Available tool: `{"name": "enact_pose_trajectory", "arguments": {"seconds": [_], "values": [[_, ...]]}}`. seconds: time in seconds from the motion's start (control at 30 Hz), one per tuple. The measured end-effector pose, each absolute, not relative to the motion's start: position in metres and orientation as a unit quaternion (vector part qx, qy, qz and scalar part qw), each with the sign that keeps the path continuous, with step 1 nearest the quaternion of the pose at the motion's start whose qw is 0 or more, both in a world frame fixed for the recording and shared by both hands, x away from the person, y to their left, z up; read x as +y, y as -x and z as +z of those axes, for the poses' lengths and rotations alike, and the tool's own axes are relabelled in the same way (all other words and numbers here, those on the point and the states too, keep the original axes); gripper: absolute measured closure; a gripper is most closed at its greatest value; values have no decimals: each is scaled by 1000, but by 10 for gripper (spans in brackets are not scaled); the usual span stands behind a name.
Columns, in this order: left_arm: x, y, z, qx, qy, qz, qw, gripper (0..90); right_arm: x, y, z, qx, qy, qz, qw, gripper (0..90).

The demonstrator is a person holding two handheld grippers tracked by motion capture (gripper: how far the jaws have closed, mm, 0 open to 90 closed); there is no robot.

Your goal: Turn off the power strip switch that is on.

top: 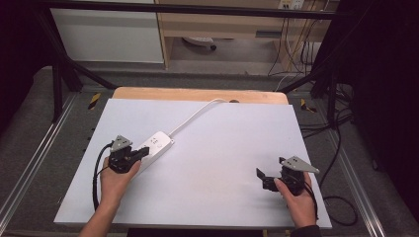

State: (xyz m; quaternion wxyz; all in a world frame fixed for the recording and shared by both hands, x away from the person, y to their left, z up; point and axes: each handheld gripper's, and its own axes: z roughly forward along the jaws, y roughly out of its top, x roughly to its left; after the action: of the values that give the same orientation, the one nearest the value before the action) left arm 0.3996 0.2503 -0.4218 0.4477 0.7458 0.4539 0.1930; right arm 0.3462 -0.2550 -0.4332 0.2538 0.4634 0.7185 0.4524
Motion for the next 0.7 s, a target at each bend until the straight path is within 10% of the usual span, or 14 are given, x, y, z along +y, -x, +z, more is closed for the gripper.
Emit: {"name": "enact_pose_trajectory", "arguments": {"seconds": [0.7], "values": [[248, -403, -428, 452, -763, 195, 419, 900, -255, -347, -434, 722, -465, 446, 250, 33]]}}
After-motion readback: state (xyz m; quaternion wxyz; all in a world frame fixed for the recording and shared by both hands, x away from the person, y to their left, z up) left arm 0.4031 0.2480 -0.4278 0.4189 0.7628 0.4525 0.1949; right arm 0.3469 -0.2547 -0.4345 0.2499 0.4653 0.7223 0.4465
